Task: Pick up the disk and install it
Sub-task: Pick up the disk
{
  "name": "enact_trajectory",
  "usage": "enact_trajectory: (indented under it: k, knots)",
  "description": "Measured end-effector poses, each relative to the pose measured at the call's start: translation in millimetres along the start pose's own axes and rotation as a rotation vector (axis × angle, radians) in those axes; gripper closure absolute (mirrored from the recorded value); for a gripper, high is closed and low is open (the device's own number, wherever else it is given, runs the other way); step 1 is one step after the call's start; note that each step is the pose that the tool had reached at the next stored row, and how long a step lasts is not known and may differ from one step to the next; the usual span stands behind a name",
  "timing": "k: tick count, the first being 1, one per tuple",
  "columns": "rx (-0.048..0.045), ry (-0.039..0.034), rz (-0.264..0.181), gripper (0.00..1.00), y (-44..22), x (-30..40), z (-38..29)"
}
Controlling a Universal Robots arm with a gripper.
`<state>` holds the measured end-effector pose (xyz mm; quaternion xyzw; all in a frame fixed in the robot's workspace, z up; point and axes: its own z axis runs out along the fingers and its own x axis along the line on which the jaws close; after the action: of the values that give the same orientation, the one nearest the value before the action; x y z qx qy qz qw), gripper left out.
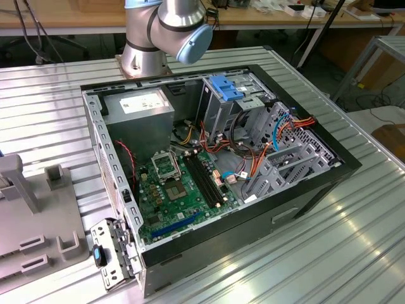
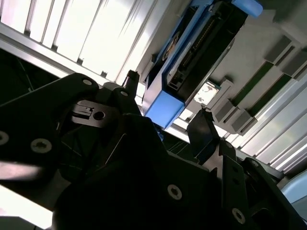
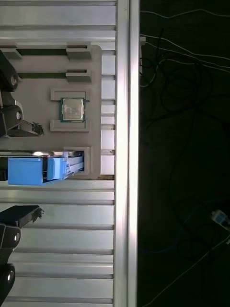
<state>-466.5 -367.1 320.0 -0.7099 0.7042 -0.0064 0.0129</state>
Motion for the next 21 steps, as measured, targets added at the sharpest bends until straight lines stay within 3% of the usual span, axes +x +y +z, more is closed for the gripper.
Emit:
enact_trajectory:
  k: [4, 7, 21]
  knots:
    - [-0.0002, 0.0, 0.0, 0.33, 0.3, 0.2, 13.1]
    - [-0.0011, 0.0, 0.0, 0.33, 0.4, 0.0, 17.4]
    - [-0.001, 0.0, 0.0, 0.33, 0.5, -0.1, 17.8]
